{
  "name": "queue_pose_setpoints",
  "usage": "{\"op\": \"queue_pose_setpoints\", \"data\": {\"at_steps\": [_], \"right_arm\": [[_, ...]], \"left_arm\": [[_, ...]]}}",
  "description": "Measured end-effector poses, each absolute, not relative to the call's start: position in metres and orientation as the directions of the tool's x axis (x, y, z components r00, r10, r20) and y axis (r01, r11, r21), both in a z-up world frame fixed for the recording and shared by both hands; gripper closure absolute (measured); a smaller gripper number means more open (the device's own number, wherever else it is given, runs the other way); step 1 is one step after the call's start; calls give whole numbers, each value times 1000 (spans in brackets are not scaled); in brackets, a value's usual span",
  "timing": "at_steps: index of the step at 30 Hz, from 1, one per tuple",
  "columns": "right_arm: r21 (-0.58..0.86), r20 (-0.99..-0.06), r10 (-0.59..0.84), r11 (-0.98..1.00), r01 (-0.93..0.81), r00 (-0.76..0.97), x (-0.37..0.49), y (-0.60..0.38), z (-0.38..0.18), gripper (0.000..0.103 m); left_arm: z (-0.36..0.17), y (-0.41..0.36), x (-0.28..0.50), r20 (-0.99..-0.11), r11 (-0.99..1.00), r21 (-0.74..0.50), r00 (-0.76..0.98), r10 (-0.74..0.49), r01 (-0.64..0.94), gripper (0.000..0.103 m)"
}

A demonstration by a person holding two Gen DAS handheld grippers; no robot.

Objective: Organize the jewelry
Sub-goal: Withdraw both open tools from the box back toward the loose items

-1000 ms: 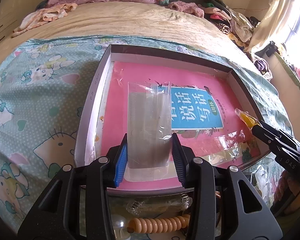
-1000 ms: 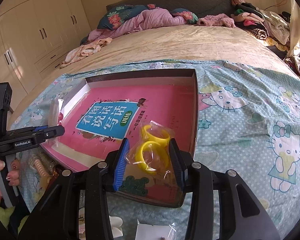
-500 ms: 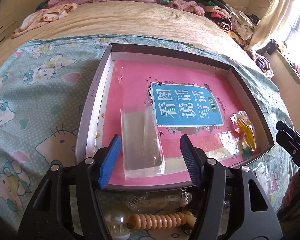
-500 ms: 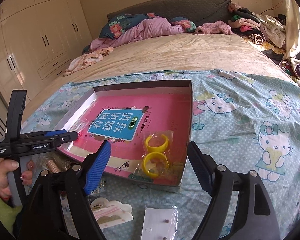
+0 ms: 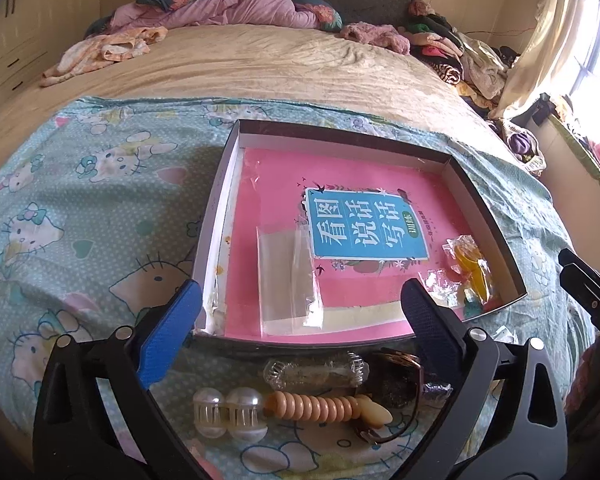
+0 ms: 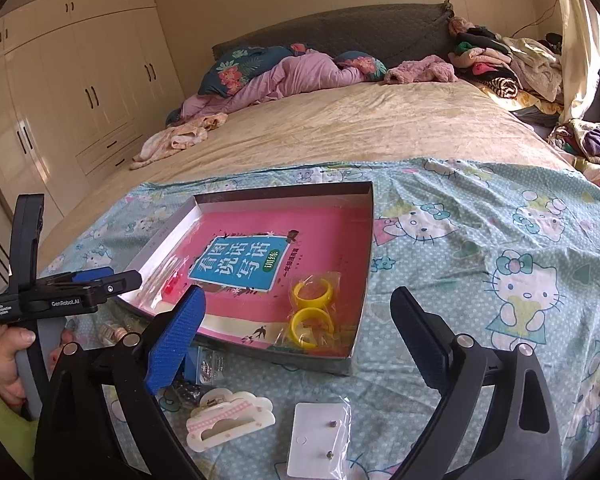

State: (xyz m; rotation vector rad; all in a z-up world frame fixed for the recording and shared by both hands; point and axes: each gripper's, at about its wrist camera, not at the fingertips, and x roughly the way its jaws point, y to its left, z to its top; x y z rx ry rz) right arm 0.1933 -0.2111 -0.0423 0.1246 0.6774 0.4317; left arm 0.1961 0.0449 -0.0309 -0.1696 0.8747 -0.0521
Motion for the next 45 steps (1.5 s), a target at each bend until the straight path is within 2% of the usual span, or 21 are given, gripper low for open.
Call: {"op": "queue_pose_setpoints", "data": {"at_steps": [24,45], "right_arm": [[209,-496,451,891,-403,742,155,-203,5,5],[185,-481,510,854,-486,713,122,-178,21,5]], "left_arm": [[17,52,141,-664,984,-179,740,-103,-24,10],[27,67,96,-648,984,-165,760,-60,-63,10]]}}
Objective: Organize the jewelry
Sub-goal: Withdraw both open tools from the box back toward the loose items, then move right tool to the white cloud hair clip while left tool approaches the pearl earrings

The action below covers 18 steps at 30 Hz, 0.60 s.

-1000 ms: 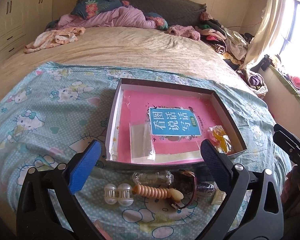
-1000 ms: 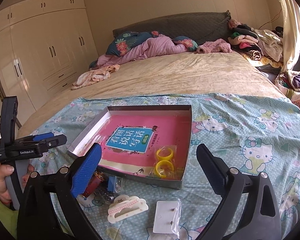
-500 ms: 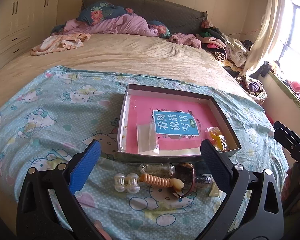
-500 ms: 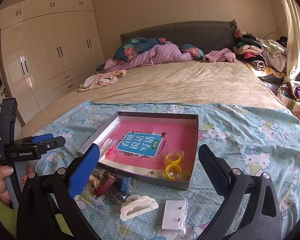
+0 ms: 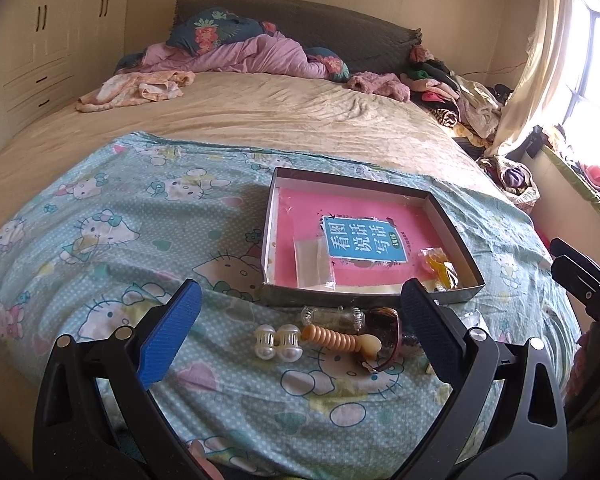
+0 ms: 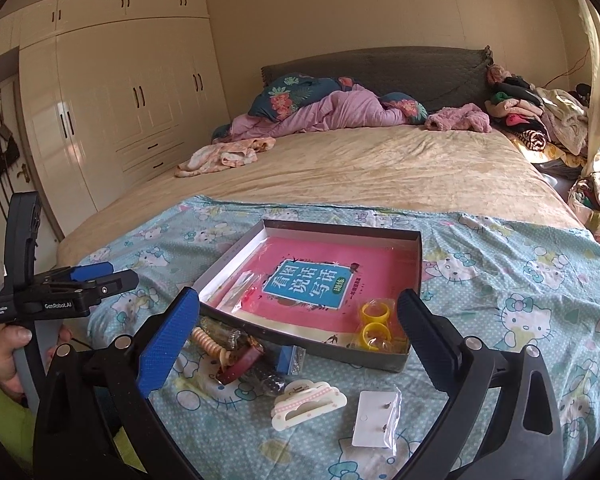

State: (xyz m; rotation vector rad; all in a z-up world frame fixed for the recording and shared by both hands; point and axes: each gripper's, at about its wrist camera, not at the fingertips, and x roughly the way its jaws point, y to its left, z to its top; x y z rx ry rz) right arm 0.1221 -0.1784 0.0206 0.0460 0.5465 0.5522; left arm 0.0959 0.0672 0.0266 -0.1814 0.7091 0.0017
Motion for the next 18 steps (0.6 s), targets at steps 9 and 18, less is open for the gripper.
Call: {"op": "queue_pose_setpoints", "data": {"at_steps": [9,18], "right_arm": [[171,-488,528,839,-517,695,109,-167,23,5],[153,-513,537,825,-544,670,98,-160,19,5]], "left_arm": [[28,73,79,-642,984,-160,765,-47,-73,10],[19,79,68,-658,986,-142,752,-24,-92,10]]}}
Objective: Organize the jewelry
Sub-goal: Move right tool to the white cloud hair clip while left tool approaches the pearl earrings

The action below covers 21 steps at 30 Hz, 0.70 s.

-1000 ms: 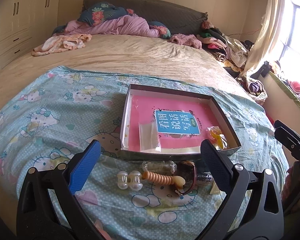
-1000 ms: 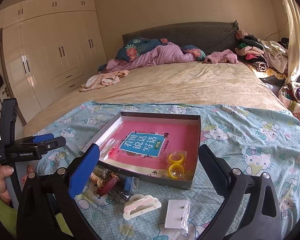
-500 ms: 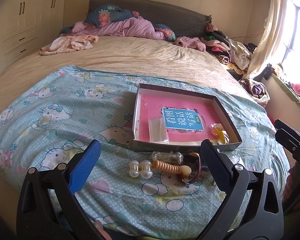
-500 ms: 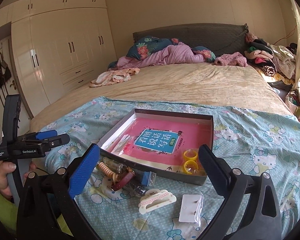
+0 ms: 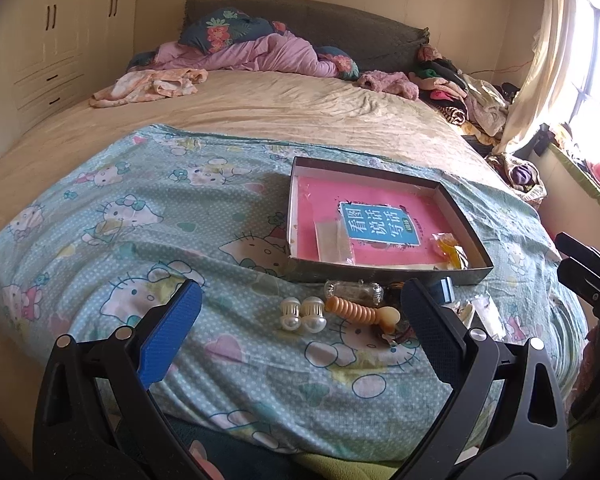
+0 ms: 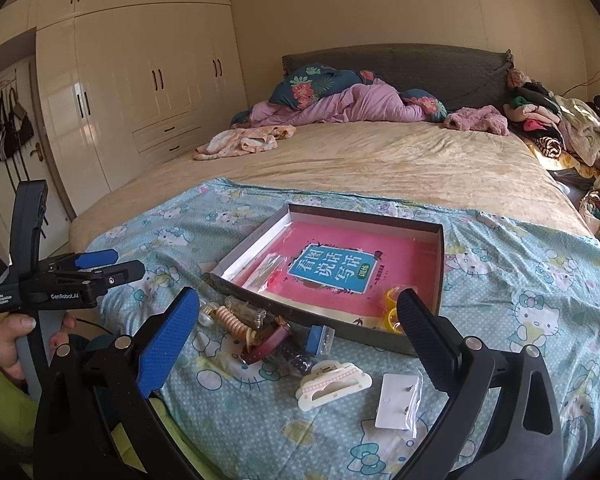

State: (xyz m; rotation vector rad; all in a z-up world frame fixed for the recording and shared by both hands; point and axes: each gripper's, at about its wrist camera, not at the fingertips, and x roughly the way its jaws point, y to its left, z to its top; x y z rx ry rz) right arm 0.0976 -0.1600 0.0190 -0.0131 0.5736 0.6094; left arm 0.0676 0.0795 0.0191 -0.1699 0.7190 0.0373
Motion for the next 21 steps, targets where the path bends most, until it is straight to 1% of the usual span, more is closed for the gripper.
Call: {"op": "queue_pose_setpoints", "data": {"at_steps": [9,21], "right_arm": [[151,-573,533,815,-560,622,94,-153,-6,5],[145,-634,510,817,-558,581,95,-155,-34,5]], "left_arm": [[-6,85,65,-705,985,-128,709,-8,-116,10],[-33,74,73,-754,991,-100,657,-16,-91,10]]}}
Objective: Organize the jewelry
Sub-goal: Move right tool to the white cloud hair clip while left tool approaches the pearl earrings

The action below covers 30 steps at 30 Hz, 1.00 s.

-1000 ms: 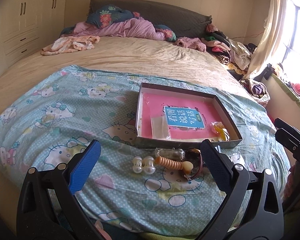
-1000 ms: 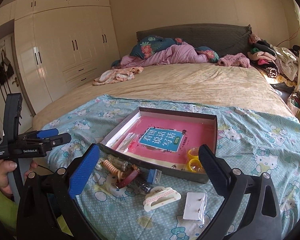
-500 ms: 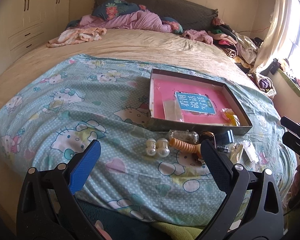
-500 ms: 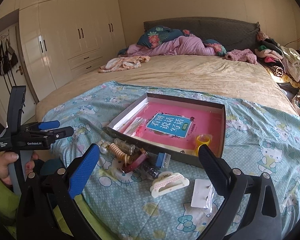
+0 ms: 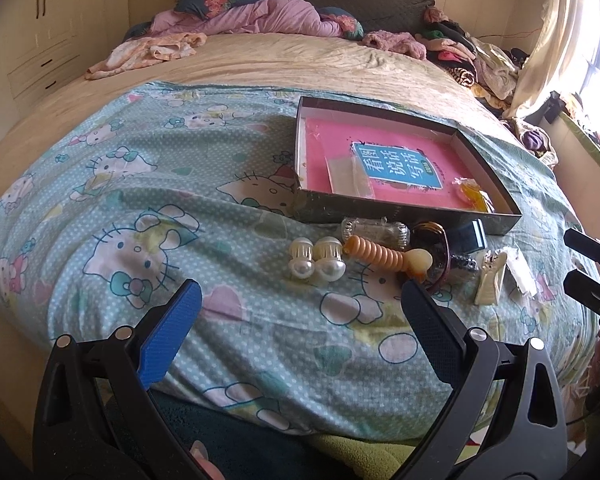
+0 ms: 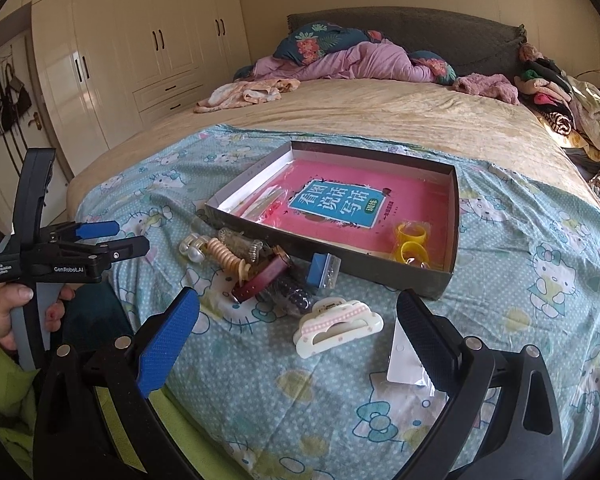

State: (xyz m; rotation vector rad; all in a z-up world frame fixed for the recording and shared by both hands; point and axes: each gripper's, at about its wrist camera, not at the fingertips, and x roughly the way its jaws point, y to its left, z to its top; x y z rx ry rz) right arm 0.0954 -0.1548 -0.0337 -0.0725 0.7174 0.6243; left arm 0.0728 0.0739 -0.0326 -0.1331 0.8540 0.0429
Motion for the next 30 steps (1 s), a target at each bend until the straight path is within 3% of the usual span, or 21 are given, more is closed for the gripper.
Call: {"op": "queue_pose_setpoints", "data": {"at_steps": [17,30], "right_arm": [[141,-701,485,813,-565,523,111,-154,-72,5],[37,-769,420,782,-623,482,129,-136,-103,5]], "left_arm": [[-64,64,87,-803,995,-60,596,1,-82,10],[-76,68,100,-819,994,-61,574,4,-95,10]]}}
